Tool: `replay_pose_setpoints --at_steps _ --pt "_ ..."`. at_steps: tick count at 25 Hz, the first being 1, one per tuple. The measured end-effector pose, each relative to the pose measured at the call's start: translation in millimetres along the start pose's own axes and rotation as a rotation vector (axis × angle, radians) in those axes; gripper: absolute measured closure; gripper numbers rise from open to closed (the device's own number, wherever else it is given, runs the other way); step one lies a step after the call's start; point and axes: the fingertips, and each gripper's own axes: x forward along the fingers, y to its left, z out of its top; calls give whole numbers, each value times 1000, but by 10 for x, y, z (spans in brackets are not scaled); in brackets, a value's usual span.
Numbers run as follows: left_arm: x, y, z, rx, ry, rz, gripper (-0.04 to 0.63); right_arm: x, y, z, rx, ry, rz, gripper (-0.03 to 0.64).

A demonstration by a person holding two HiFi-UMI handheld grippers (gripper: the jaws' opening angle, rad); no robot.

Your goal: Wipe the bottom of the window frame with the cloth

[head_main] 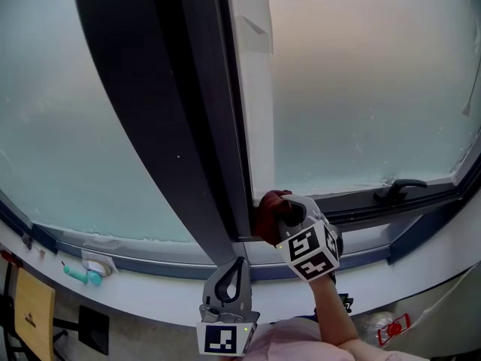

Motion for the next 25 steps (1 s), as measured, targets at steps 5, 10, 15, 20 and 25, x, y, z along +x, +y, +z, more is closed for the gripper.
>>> replay_pose_setpoints --at_steps 5,10,15,20,25 --pt "18 -75 7 -4 -10 -12 598 -89 -144 -117 17 14 -27 557" --pt "11 -121 46 0 -21 -21 598 -125 -206 -154 31 15 -41 557" --pt "-24 -118 42 -11 -13 6 598 -134 -230 -176 22 25 -33 557" --pt "-32 -137 23 -14 -1 16 598 -137 -227 -188 16 29 -22 557" --pt "-14 -181 11 -17 8 10 598 -162 -278 -208 16 30 -30 557"
